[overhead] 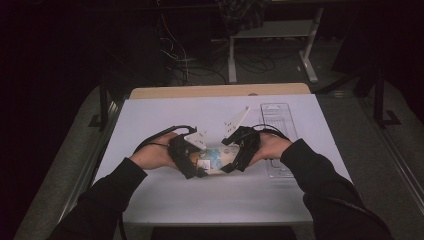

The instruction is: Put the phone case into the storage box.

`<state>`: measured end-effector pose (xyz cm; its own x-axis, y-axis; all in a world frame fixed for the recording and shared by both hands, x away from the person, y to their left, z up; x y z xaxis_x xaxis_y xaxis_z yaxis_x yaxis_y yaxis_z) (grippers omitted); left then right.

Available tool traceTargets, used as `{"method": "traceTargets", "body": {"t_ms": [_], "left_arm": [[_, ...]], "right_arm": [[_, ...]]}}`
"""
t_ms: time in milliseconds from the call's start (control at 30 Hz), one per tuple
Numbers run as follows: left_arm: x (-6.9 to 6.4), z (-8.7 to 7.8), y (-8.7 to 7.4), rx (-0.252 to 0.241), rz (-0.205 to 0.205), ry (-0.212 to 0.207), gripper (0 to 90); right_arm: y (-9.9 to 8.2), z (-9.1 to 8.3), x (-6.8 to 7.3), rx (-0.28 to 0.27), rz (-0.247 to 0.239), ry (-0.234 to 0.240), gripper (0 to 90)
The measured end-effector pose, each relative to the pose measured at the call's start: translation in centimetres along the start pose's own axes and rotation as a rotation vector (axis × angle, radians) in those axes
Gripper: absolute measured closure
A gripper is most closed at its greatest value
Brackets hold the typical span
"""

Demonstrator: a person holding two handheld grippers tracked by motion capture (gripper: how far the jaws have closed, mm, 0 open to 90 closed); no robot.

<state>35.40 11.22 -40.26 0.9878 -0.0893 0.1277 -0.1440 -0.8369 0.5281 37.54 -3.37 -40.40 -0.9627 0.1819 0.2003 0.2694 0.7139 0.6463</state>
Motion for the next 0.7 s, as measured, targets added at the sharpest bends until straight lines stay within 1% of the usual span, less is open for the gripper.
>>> {"method": "traceTargets", "body": {"t_ms": [67,100,133,200,333,433,533,700], "left_arm": [[-0.1,0.0,0.1,-0.001,0.004,-0.001,11.0],[-0.1,0.0,0.1,-0.002,-0.001,0.0,11.0],[-0.1,0.0,0.2,-0.004,0.007,-0.001,11.0],[-0.1,0.0,0.3,-0.004,0.008,0.001,11.0],[-0.1,-0.1,0.4,-0.01,0.014,0.001,11.0],[0.0,-0.2,0.5,-0.007,0.033,0.003,11.0],[-0.1,-0.2,0.6,-0.007,0.033,0.002,11.0],[-0.1,-0.1,0.6,-0.008,0.031,0.0,11.0]], "right_arm": [[0.0,0.1,0.1,0.008,-0.003,0.004,0.0],[0.0,0.2,0.1,0.012,-0.012,0.001,0.0],[0.0,0.3,0.2,0.016,-0.013,0.003,0.0],[0.0,0.7,0.3,0.028,-0.026,0.006,0.0],[-0.1,1.0,0.4,0.039,-0.028,0.003,0.0],[-0.2,1.3,0.4,0.055,-0.031,0.004,0.0],[-0.2,1.4,0.4,0.059,-0.034,-0.004,0.0],[-0.3,1.5,0.4,0.069,-0.034,-0.001,0.0]]}}
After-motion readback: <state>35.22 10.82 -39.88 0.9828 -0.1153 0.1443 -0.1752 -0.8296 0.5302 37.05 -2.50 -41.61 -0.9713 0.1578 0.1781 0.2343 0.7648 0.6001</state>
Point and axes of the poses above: each handheld gripper's, and its own axes: z roughly forward along the jaws, y roughly out of its top, x roughly to its left, the point moved 5 cm from there along z, roughly forward along the jaws, and after that the axes turned 10 degrees about z, right-handed, at the moved point
